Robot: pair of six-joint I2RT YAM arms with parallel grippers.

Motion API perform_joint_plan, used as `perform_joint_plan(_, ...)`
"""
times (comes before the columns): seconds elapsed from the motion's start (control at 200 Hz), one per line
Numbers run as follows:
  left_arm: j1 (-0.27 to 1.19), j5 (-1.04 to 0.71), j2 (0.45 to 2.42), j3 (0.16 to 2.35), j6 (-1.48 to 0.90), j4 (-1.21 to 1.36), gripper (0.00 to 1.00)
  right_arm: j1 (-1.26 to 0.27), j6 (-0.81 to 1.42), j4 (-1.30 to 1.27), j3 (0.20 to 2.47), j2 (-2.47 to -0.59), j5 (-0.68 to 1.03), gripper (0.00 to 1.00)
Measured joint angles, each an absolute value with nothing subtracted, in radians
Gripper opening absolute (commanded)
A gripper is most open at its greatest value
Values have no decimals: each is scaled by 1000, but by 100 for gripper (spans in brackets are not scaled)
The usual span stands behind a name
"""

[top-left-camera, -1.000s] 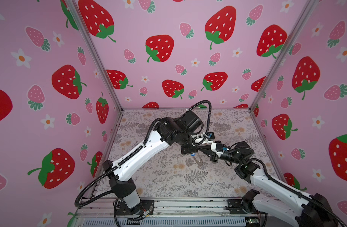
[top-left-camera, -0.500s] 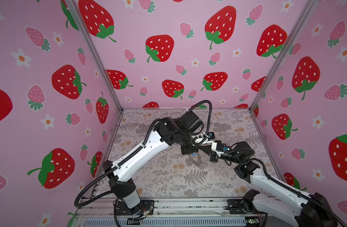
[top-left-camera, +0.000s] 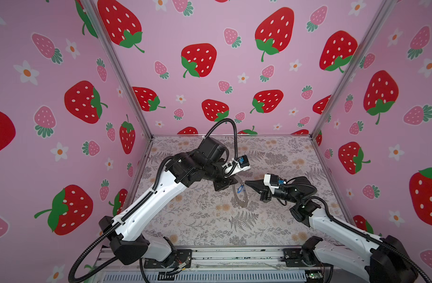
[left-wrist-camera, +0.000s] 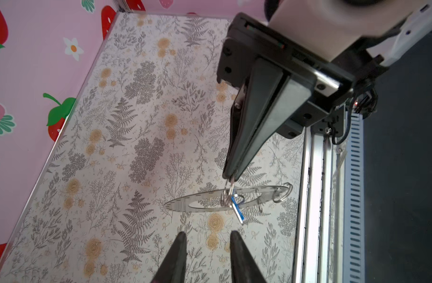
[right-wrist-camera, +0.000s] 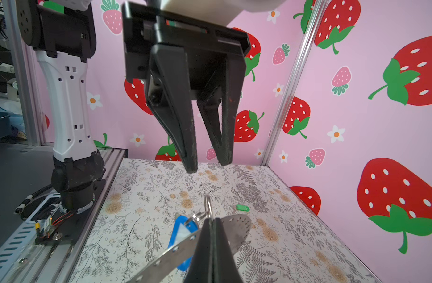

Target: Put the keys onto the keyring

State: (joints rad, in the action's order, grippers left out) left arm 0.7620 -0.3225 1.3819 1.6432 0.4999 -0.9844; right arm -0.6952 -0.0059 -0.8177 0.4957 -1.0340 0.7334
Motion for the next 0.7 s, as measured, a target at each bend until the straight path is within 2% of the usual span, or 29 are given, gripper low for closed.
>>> perform_joint_plan(0.285, 729, -507, 1234, 1373, 387, -722, 36, -695, 27, -852, 494, -1034, 731, 0)
perform_joint_plan(0.7, 729, -583, 1205, 1255, 291, -559, 41, -695, 52, -881, 493, -1033, 719, 0)
